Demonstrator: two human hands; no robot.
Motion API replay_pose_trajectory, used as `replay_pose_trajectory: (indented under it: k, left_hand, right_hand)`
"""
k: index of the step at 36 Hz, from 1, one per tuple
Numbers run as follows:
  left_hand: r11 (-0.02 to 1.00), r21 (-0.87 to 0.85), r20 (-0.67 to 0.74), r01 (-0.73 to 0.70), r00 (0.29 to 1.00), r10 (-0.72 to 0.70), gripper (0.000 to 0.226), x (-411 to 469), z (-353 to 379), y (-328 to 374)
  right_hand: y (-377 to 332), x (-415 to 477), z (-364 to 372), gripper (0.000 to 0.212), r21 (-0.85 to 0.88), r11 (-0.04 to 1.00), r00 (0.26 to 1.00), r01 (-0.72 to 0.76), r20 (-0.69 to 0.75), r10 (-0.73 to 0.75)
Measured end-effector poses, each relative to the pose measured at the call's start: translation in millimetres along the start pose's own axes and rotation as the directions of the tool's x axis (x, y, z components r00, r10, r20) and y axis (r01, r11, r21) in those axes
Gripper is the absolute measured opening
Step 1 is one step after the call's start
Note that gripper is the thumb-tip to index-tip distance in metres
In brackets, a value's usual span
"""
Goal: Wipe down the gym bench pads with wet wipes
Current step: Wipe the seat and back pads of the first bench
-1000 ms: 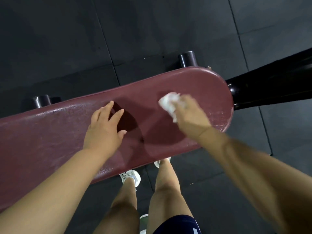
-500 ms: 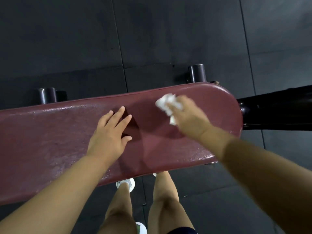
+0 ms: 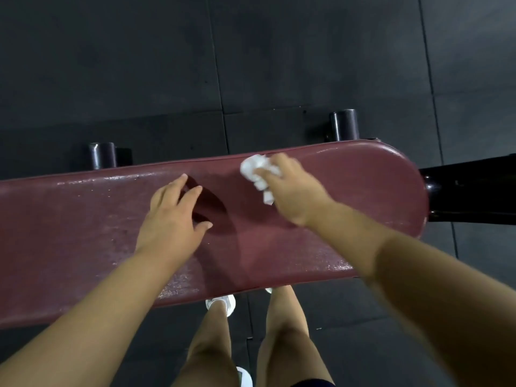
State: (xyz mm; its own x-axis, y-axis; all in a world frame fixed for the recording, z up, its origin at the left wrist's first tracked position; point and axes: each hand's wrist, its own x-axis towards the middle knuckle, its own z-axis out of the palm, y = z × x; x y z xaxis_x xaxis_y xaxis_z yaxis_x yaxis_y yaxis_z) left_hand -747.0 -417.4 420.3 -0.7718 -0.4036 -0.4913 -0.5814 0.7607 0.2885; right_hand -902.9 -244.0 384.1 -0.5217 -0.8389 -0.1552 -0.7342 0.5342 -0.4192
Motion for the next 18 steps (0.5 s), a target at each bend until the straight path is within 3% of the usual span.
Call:
replay_pose_trajectory:
  k: [3, 6, 8, 10, 12, 14, 16, 18]
  left_hand:
    - [0.999, 0.018, 0.063, 0.045, 0.997, -0.046, 0.074, -6.6, -5.4, -19.5]
    - [0.999, 0.044, 0.115, -0.009, 0.993, 0.004, 0.079, -12.5, -2.7, -31.6]
    - [0.999, 0.035, 0.117, -0.002, 0.993, -0.002, 0.079, -13.3, -1.2, -33.0]
    - [1.0, 0.017, 0.11, 0.015, 0.994, -0.017, 0.079, -12.4, -0.3, -33.0]
    - [1.0, 0.006, 0.098, 0.012, 0.995, -0.013, 0.078, -11.8, 1.2, -33.8]
    - [1.0, -0.004, 0.09, 0.002, 0.996, -0.002, 0.078, -11.3, 2.7, -36.0]
    - [1.0, -0.015, 0.09, -0.005, 0.996, 0.007, 0.079, -11.4, 3.2, -38.3]
    - [0.999, -0.034, 0.092, -0.022, 0.995, 0.025, 0.078, -11.8, 2.7, -40.4]
  right_hand:
    - [32.9, 3.8, -18.0, 0.031, -0.015, 0.955, 0.939, -0.297, -0.185, 0.289]
    - [27.5, 9.2, -20.8, 0.037, 0.13, 0.794, 0.75, -0.594, -0.267, 0.605]
    - [2.1, 17.5, -11.7, 0.036, 0.192, 0.71, 0.655, -0.678, -0.282, 0.701]
    - [-33.6, 25.9, 5.6, 0.035, 0.188, 0.744, 0.693, -0.641, -0.275, 0.667]
    - [-69.8, 30.5, 26.0, 0.037, 0.189, 0.855, 0.83, -0.483, -0.213, 0.516]
    - [-94.1, 28.1, 41.6, 0.04, 0.189, 0.953, 0.96, -0.235, -0.107, 0.258]
    - [-96.6, 19.4, 41.9, 0.036, 0.15, 0.988, 0.999, -0.034, -0.018, 0.037]
    - [-80.5, 14.3, 33.9, 0.032, 0.068, 0.994, 0.996, 0.084, -0.03, -0.083]
